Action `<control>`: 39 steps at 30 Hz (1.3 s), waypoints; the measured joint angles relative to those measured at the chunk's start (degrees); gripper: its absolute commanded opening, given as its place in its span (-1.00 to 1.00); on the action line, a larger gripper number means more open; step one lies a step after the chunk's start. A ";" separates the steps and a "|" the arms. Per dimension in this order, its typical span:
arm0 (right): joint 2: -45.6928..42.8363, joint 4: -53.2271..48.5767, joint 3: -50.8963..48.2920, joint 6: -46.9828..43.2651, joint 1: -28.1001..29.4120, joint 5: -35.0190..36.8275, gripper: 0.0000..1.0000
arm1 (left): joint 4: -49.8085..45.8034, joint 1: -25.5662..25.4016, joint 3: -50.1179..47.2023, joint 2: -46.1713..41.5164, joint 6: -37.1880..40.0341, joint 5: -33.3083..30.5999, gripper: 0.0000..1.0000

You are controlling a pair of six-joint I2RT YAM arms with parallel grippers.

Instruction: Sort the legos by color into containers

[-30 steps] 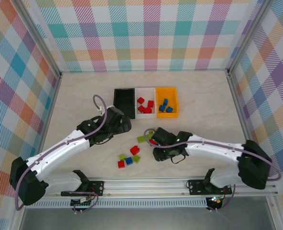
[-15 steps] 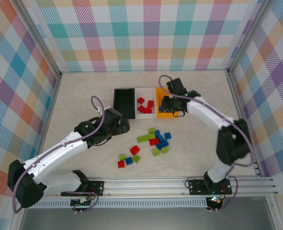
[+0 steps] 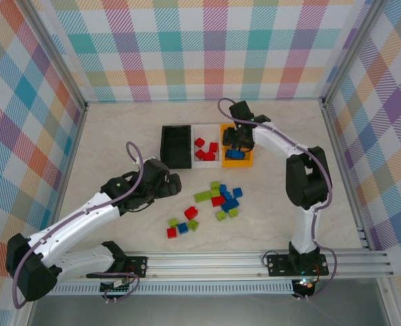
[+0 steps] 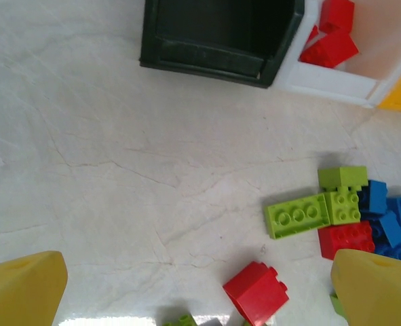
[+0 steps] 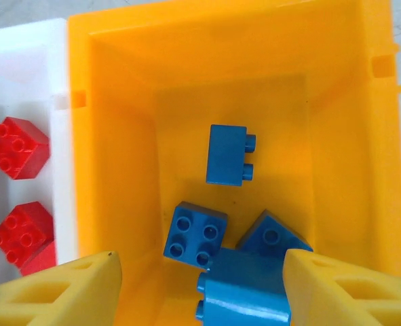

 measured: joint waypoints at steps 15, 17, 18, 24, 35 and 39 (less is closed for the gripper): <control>-16.06 3.76 -18.86 0.24 2.43 -0.46 0.27 | -4.79 -11.54 -4.48 11.98 0.55 8.31 0.42; -16.09 3.89 -19.61 0.24 2.43 -0.48 0.27 | -5.11 -11.54 -5.62 12.11 0.04 8.35 0.40; -16.09 3.91 -19.71 0.24 2.43 -0.46 0.27 | -5.22 -11.54 -5.99 12.37 -0.26 8.35 0.35; -16.15 5.27 -19.98 0.24 2.43 -0.44 0.27 | -3.93 -11.54 -7.52 15.89 -1.42 8.24 0.21; -17.92 5.70 -21.66 0.22 2.43 0.07 0.27 | -1.27 -11.02 -7.85 21.31 -1.16 7.93 0.03; -17.94 6.03 -22.21 0.22 2.43 0.22 0.26 | -1.07 -10.23 -8.07 21.44 -1.16 6.78 0.14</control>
